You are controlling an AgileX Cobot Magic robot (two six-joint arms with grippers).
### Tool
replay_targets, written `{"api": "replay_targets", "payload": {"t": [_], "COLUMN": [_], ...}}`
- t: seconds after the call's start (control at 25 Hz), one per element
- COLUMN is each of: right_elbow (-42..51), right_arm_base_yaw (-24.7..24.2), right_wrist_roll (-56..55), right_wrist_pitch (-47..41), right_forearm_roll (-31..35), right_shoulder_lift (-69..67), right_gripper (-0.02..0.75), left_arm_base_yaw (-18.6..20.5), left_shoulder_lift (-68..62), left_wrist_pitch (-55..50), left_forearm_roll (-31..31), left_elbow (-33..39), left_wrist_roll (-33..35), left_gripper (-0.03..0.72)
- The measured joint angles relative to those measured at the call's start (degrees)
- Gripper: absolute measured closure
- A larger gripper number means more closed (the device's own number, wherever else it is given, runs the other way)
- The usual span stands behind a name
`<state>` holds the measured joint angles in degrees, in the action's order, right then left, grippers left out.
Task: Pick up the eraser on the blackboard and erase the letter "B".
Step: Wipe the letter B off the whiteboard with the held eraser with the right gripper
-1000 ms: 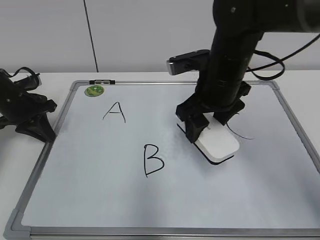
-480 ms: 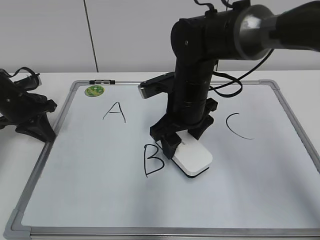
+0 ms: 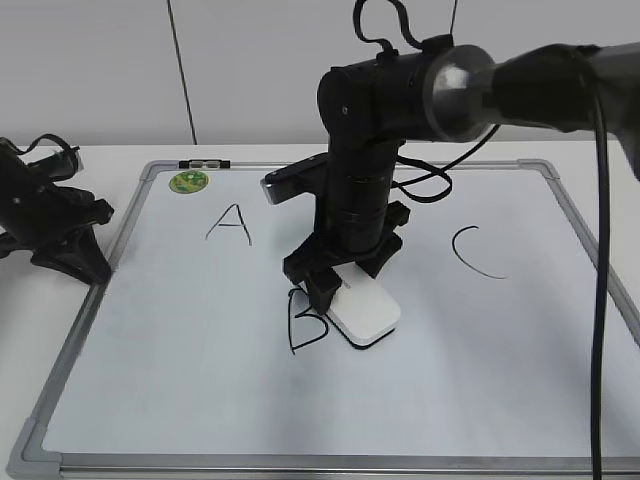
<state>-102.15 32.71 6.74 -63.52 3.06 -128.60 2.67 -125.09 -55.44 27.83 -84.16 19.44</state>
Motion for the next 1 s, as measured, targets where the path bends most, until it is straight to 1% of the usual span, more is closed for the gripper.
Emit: {"api": "replay_targets", "payload": {"t": [0.2, 0.44, 0.6, 0.88, 1.0], "right_elbow": [-2.9, -3.27, -3.62, -3.75, -3.75], "right_arm_base_yaw": [0.0, 1.25, 4.66, 11.84, 13.94], "right_wrist_roll": [0.0, 0.0, 0.0, 0.7, 1.14], "right_wrist_pitch": [-0.74, -1.17, -1.62, -2.47, -2.73], "right_forearm_roll": [-0.22, -1.86, -5.16, -5.52, -5.19], "right_shoulder_lift": [-2.14, -2.36, -2.62, -2.84, -2.84], "right_gripper": [0.208, 0.208, 0.208, 0.208, 0.208], "left_arm_base_yaw": [0.0, 0.0, 0.0, 0.0, 0.0], "left_shoulder_lift": [0.0, 0.0, 0.0, 0.0, 0.0], "left_wrist_pitch": [0.0, 0.0, 0.0, 0.0, 0.0], "left_forearm_roll": [0.0, 0.0, 0.0, 0.0, 0.0], "left_elbow": [0.0, 0.0, 0.0, 0.0, 0.0], "left_wrist_roll": [0.0, 0.0, 0.0, 0.0, 0.0], "left_gripper": [0.655, 0.655, 0.655, 0.655, 0.655]}}
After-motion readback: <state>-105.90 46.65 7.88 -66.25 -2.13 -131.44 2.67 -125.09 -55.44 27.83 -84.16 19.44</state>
